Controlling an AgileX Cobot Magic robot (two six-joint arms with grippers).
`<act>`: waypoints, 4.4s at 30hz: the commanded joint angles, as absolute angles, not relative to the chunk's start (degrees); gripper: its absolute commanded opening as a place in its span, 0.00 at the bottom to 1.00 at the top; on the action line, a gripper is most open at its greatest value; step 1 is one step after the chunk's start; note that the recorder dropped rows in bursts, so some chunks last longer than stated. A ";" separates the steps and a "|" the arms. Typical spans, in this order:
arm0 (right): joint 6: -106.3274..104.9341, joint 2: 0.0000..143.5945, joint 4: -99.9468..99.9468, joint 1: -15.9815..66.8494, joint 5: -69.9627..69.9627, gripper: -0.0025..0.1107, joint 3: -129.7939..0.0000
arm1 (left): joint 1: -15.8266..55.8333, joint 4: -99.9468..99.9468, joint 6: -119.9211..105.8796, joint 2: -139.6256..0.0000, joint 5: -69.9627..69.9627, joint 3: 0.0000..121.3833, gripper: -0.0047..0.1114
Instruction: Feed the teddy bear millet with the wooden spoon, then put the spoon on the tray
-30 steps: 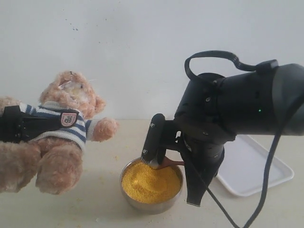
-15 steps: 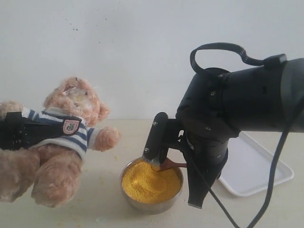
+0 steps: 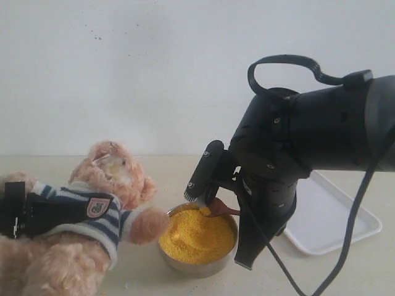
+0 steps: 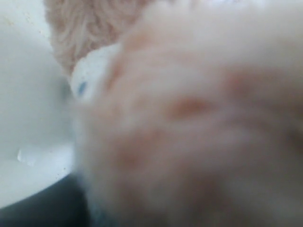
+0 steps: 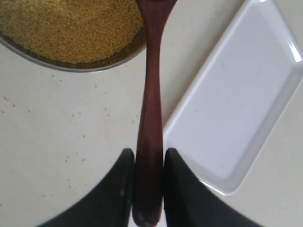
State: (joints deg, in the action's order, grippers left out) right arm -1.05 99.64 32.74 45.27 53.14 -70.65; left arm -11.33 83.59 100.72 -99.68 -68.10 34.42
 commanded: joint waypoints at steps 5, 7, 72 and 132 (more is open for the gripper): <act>0.00 97.92 32.23 45.12 53.68 0.02 -70.97 | -11.43 83.72 93.43 -99.35 -69.96 28.56 0.07; 0.00 97.44 31.91 45.12 53.59 0.02 -70.97 | -11.43 83.53 91.51 -99.35 -69.96 26.86 0.07; -2.58 86.97 29.97 61.35 44.22 0.02 -69.11 | -11.43 77.97 86.11 -99.35 -69.96 18.93 0.07; 38.84 92.03 89.64 78.85 52.77 0.02 -49.09 | -11.43 78.39 85.59 -99.35 -69.96 18.93 0.07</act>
State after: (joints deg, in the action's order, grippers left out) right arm 39.45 92.30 88.13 78.79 52.06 -49.22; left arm -11.33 78.36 85.72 -99.58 -68.09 19.16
